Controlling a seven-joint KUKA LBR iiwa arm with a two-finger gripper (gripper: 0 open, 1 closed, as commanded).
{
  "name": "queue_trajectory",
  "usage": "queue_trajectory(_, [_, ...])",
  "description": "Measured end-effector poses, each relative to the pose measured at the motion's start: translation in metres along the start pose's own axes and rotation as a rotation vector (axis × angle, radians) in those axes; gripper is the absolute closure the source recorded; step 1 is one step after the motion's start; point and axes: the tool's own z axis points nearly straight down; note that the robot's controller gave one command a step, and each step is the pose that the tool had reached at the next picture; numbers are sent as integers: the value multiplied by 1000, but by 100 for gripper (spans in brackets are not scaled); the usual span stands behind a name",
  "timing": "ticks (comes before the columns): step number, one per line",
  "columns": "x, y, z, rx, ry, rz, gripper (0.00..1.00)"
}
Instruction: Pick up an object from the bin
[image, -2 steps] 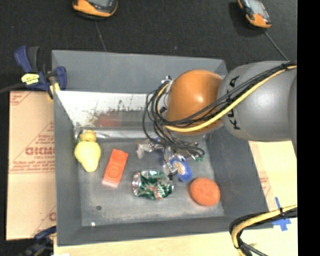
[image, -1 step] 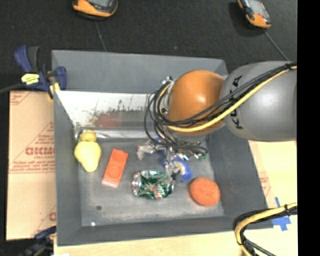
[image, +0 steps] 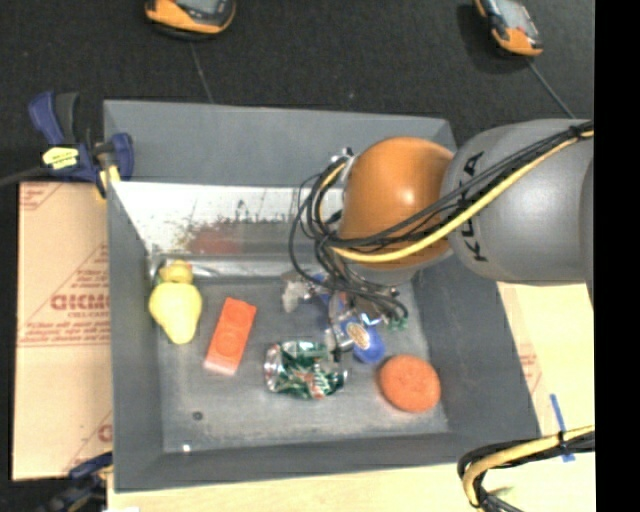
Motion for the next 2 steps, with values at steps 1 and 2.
queue_trajectory(1, [-6, 0, -17, 1, -3, -56, 0])
queue_trajectory(2, [-3, -12, -24, 1, -6, -3, 0])
